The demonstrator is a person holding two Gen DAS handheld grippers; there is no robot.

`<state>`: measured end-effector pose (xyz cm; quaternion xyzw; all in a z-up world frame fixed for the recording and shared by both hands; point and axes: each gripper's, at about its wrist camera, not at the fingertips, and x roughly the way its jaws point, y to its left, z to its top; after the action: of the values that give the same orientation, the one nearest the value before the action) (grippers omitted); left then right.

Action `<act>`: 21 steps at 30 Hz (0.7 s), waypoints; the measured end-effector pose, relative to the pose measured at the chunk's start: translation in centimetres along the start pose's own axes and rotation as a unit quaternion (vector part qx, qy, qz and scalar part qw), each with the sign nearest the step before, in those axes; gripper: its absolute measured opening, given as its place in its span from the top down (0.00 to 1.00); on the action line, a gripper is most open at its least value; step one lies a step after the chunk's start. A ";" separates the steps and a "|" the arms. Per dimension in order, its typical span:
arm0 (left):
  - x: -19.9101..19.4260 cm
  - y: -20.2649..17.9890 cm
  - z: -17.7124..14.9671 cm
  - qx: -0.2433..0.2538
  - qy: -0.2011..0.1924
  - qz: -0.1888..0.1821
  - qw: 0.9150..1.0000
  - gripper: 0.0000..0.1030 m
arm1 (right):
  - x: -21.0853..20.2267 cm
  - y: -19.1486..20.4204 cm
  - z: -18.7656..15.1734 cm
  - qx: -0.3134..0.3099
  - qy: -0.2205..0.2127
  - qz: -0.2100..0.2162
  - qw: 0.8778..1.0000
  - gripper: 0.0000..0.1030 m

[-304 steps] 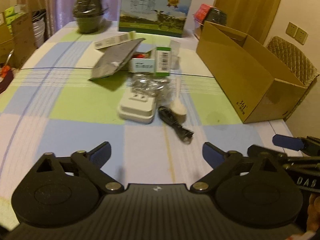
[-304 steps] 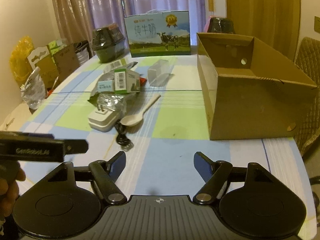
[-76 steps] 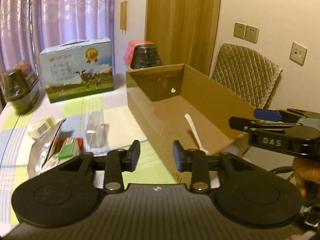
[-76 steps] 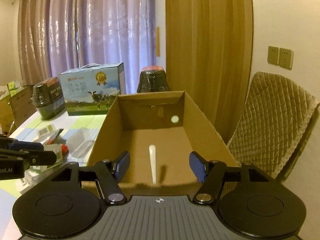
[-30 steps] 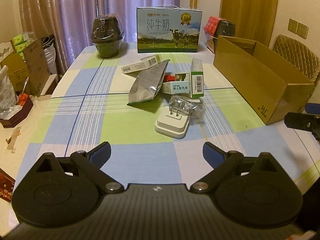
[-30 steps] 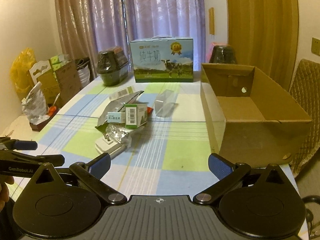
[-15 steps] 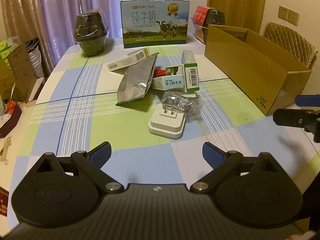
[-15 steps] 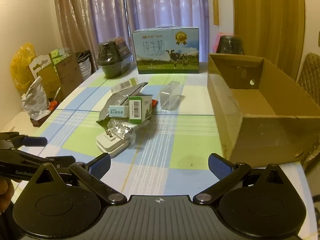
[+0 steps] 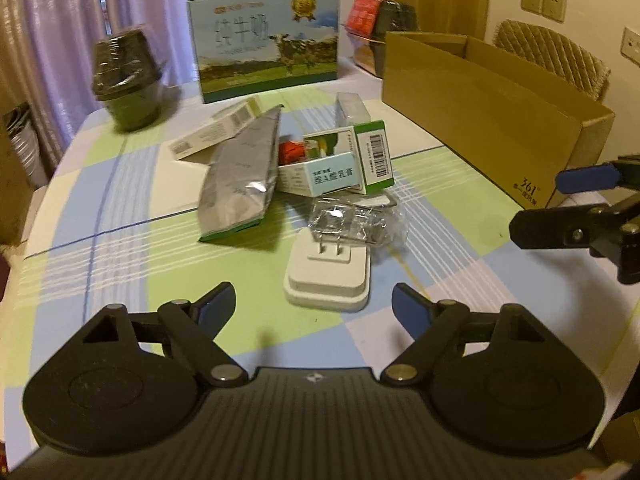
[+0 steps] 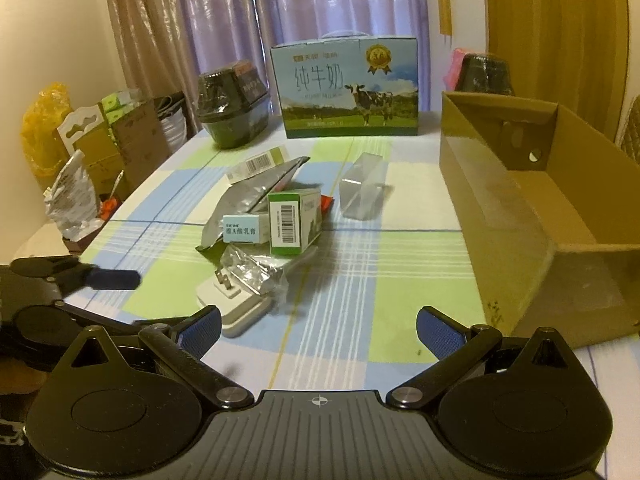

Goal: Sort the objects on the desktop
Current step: 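Grasp the white plug charger with the left tool while the right tool grasps the wrapped white box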

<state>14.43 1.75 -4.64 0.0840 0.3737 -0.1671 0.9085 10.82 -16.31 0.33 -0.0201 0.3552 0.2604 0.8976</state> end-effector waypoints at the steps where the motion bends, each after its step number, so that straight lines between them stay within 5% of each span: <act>1: 0.6 0.0 0.1 0.007 0.000 -0.004 1.000 0.20 | 0.3 0.0 0.1 0.002 0.001 0.001 1.000 0.02; 11: 5.5 0.6 0.0 0.038 0.011 -0.039 0.998 0.31 | 4.1 0.7 1.9 0.002 0.006 0.013 1.000 0.02; 15: 6.1 0.9 0.1 0.035 0.008 -0.056 0.998 0.42 | 6.0 1.2 2.4 0.008 0.015 0.022 1.000 0.02; 21: 5.5 1.0 -0.5 0.031 0.005 -0.064 0.997 0.42 | 9.0 2.0 3.2 0.039 0.037 0.045 0.998 0.02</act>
<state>18.09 1.55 -8.87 0.0887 0.3774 -0.2364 0.8910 17.35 -9.84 -2.84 0.0213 0.3982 0.2858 0.8714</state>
